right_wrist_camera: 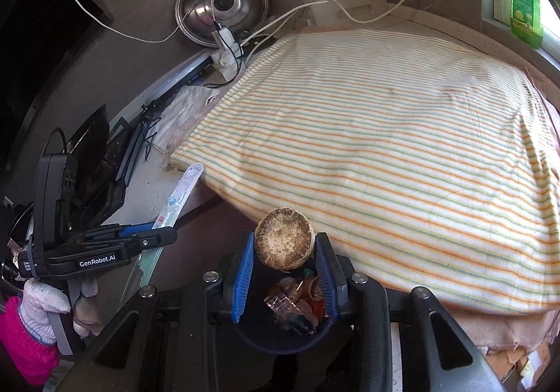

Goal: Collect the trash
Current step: 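Carry the toothbrush case and round cap down over the blue basket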

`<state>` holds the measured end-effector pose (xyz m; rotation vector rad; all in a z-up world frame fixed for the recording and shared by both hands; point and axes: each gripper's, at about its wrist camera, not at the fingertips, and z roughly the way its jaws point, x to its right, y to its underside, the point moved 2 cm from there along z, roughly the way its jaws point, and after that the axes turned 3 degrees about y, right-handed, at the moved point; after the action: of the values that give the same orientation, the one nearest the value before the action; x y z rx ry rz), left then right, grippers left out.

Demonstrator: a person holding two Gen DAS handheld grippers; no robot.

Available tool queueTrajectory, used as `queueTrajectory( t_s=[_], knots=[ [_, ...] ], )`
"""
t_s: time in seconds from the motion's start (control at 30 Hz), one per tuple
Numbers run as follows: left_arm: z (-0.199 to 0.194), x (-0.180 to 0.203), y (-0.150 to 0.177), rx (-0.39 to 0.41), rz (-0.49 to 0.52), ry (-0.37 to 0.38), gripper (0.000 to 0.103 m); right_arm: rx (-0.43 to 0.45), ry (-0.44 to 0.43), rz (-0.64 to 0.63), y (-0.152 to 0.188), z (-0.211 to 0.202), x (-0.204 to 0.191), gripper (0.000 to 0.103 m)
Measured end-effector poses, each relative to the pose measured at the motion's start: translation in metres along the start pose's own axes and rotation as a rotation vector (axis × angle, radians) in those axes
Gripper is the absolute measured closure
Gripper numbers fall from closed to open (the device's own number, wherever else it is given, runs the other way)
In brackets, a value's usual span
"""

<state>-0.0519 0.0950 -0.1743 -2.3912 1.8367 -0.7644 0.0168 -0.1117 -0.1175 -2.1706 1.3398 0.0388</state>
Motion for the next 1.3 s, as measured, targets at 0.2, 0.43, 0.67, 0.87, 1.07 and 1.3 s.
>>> queueTrajectory(
  t_s=[0.2, 0.43, 0.67, 0.87, 1.07, 1.3],
  knots=[
    [0.009, -0.005, 0.019, -0.034, 0.002, 0.016, 0.076, -0.028, 0.001, 0.003, 0.022, 0.007, -0.016, 0.068],
    [0.024, -0.009, 0.037, -0.081, 0.006, 0.029, 0.076, -0.060, 0.001, 0.014, 0.039, 0.019, -0.022, 0.068],
    [0.046, -0.018, 0.055, -0.146, -0.001, 0.037, 0.076, -0.103, 0.002, 0.021, 0.053, 0.038, -0.028, 0.068],
    [0.068, -0.027, 0.066, -0.196, -0.018, 0.041, 0.076, -0.147, 0.011, 0.019, 0.067, 0.058, -0.033, 0.068],
    [0.085, -0.036, 0.073, -0.232, -0.040, 0.043, 0.076, -0.191, 0.028, 0.022, 0.079, 0.079, -0.033, 0.068],
    [0.099, -0.045, 0.075, -0.257, -0.039, 0.029, 0.076, -0.229, 0.046, 0.025, 0.093, 0.097, -0.031, 0.068]
  ],
)
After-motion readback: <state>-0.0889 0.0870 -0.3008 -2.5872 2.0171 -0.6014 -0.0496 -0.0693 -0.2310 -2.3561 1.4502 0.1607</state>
